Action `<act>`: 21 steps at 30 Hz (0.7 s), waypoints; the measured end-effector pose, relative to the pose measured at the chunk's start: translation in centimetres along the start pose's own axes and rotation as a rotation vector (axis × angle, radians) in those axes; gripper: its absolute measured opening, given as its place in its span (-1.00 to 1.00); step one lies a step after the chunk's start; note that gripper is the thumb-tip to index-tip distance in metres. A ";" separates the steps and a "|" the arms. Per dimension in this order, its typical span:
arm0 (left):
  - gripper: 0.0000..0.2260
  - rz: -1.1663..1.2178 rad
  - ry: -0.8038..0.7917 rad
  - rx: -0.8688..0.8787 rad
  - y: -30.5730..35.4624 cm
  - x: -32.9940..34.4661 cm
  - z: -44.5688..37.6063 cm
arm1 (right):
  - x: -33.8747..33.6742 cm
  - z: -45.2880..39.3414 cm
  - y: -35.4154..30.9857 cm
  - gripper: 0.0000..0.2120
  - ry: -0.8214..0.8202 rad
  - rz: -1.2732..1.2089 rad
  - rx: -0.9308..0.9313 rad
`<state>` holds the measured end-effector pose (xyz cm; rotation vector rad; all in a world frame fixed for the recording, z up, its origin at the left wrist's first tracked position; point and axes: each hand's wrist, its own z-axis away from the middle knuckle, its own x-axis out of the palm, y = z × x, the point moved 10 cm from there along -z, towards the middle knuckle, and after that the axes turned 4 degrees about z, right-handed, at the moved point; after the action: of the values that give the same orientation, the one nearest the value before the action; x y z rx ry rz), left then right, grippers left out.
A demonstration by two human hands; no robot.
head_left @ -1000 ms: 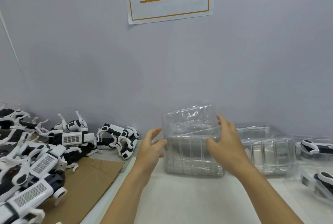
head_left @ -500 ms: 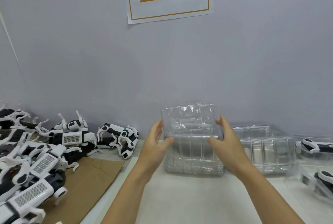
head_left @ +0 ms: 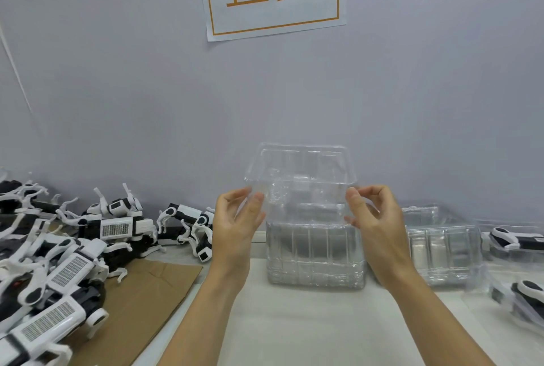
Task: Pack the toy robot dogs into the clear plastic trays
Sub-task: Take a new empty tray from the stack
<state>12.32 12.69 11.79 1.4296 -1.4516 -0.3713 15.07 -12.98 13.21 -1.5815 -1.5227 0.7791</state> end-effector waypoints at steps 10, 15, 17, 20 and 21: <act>-0.80 0.128 0.176 -0.066 0.3 -1.5 -0.1 | 1.9 0.3 -0.1 -0.71 -0.225 0.042 -0.052; -0.74 0.123 0.055 -0.048 1.0 -0.9 -0.1 | 1.5 0.1 -0.1 -0.54 -0.161 0.000 0.039; -0.66 0.175 -0.025 -0.053 1.2 -0.2 0.1 | 1.2 0.0 -0.5 -0.46 -0.136 0.007 0.062; -0.58 0.211 -0.107 -0.070 1.4 0.6 0.4 | 0.6 -0.3 -1.3 -0.48 -0.084 0.069 0.058; -0.57 0.214 -0.116 -0.079 1.3 0.7 0.5 | 0.4 -0.4 -1.6 -0.51 -0.067 0.091 0.051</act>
<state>11.38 12.18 12.94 1.1922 -1.6481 -0.3767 14.68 -12.71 14.82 -1.6098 -1.4744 0.9230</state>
